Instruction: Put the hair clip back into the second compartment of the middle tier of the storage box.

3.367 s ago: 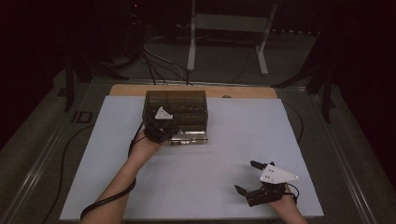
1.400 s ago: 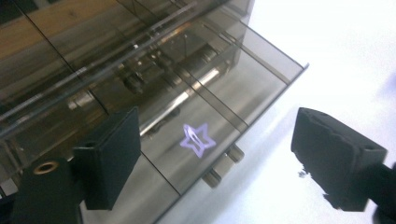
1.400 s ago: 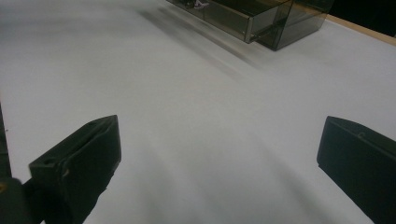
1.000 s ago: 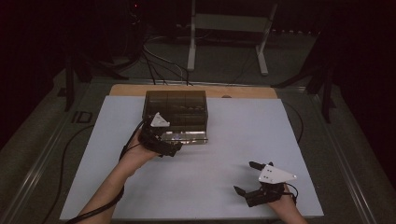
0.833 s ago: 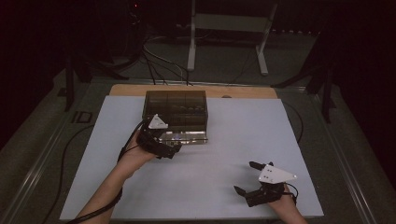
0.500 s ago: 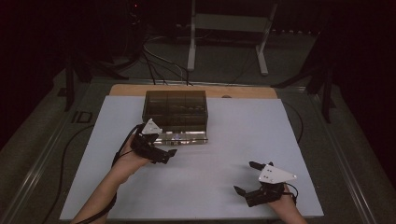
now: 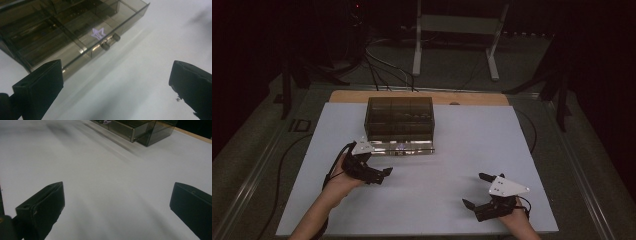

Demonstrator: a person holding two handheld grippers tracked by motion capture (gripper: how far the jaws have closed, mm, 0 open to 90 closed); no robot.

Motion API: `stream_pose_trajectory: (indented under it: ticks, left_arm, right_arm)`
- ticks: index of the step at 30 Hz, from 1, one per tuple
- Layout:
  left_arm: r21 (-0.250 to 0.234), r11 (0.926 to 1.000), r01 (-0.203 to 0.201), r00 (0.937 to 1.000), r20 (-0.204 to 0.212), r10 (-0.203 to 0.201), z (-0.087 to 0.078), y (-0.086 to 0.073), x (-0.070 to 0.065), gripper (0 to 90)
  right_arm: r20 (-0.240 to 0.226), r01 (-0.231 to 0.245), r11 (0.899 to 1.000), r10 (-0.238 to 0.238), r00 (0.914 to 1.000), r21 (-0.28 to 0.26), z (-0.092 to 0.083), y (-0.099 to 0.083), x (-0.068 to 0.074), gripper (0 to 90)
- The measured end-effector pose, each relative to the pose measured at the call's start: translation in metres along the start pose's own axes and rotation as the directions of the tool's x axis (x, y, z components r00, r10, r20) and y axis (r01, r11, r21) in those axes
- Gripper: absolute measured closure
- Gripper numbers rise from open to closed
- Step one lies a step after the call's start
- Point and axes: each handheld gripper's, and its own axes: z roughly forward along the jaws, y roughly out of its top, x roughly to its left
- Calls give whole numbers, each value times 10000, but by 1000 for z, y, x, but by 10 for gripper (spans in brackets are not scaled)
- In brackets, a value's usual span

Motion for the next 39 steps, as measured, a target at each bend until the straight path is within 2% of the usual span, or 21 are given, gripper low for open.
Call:
stream_pose_trajectory:
  ticks: [9, 11, 15, 21, 39]
  left_arm:
    - [-88, 9997, 225, 9997, -125, -226, -3, -23, -1, 1]
    - [-183, 9992, 343, 9994, -33, -344, -5, -28, -1, 1]
    - [-262, 9993, 256, 9996, -119, -259, -7, -37, -2, 1]
    - [-588, 9977, 326, 9995, -27, -328, -11, -49, -2, 0]
    - [-476, 9975, 530, 9983, -220, -541, -24, -81, -9, 0]
  right_arm:
    - [18, 5, 10000, -5, 10000, -27, 0, 0, 0, 4]
    - [21, -3, 10000, 3, 10000, -35, 0, 0, 0, 4]
    - [23, -24, 10000, 24, 10000, -42, 0, 0, -1, 4]
    - [16, -20, 10000, 20, 10000, -25, -1, 0, 0, 4]
    - [-54, 44, 10000, -44, 10000, -10, -1, 0, 0, 3]
